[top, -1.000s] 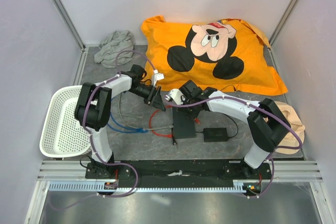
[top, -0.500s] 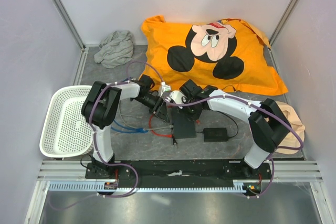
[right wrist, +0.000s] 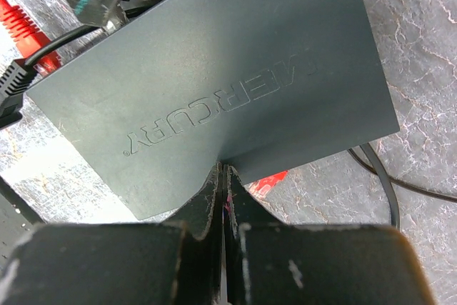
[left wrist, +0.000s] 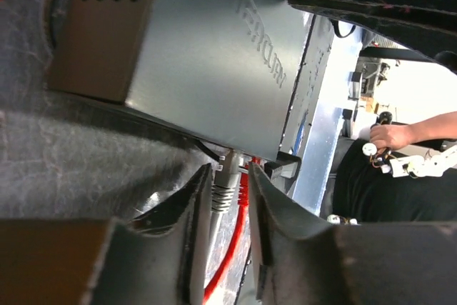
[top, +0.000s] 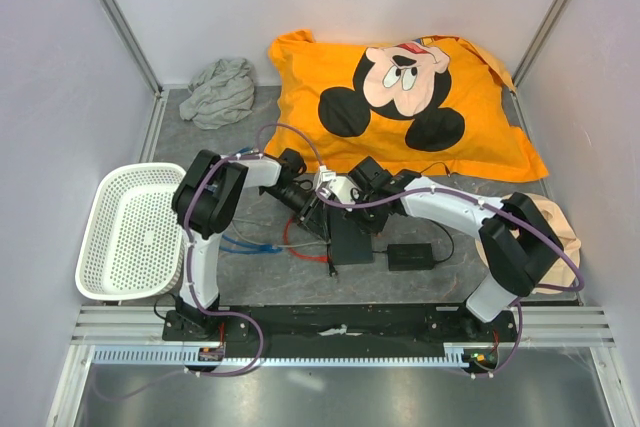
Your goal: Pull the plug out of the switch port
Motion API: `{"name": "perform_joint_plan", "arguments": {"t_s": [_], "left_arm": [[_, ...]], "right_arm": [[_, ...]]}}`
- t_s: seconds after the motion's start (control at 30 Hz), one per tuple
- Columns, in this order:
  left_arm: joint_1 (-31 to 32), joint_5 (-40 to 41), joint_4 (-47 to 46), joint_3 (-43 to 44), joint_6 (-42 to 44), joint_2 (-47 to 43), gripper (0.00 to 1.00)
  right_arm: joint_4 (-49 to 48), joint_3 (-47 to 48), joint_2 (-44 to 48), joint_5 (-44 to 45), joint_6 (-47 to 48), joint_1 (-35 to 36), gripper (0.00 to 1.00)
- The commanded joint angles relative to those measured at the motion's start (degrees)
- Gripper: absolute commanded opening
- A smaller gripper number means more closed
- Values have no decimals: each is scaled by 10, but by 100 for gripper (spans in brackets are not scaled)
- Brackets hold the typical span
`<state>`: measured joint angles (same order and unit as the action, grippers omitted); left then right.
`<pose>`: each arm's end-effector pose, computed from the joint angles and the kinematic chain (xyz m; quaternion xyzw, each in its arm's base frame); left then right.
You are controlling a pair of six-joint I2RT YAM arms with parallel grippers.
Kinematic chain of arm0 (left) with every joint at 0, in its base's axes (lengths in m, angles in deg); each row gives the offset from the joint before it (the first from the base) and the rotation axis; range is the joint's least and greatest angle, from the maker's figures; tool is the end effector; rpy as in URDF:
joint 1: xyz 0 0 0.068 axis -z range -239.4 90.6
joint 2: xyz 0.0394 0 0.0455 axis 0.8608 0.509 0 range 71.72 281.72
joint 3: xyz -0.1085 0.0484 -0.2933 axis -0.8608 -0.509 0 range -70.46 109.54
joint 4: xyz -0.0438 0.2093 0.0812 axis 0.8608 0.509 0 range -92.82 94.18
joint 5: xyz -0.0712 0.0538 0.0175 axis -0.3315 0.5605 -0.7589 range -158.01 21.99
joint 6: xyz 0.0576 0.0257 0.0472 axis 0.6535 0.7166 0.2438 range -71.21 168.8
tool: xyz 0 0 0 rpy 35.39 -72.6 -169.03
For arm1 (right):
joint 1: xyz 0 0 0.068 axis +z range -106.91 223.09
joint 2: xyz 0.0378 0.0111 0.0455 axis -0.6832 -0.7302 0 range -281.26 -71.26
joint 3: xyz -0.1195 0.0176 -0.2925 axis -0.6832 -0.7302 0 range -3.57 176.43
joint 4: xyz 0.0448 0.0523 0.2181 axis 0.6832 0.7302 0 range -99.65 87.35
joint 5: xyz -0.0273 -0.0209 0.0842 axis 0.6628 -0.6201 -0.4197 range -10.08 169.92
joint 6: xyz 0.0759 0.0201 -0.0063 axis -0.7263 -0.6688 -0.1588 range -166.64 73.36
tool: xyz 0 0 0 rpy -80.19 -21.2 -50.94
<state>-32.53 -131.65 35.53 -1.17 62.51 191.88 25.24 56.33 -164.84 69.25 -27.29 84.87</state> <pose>0.2898 -0.2146 0.1517 -0.2981 -0.7957 0.5244 0.0546 0.2142 0.2082 0.2247 -0.5123 0.8336 0.1256 0.1638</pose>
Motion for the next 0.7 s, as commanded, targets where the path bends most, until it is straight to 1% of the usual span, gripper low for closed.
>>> {"name": "perform_joint_plan", "arguments": {"t_s": [0.0,0.5,0.67], "left_arm": [[11,-47,27,22,21,17,31],[18,-51,46,51,13,53,30],[18,-48,54,58,18,61,23]], "right_arm": [[12,-28,-6,5,2,-2,0],[4,-37,-1,7,-1,-2,0],[3,-33,-6,6,-1,-2,0]]}}
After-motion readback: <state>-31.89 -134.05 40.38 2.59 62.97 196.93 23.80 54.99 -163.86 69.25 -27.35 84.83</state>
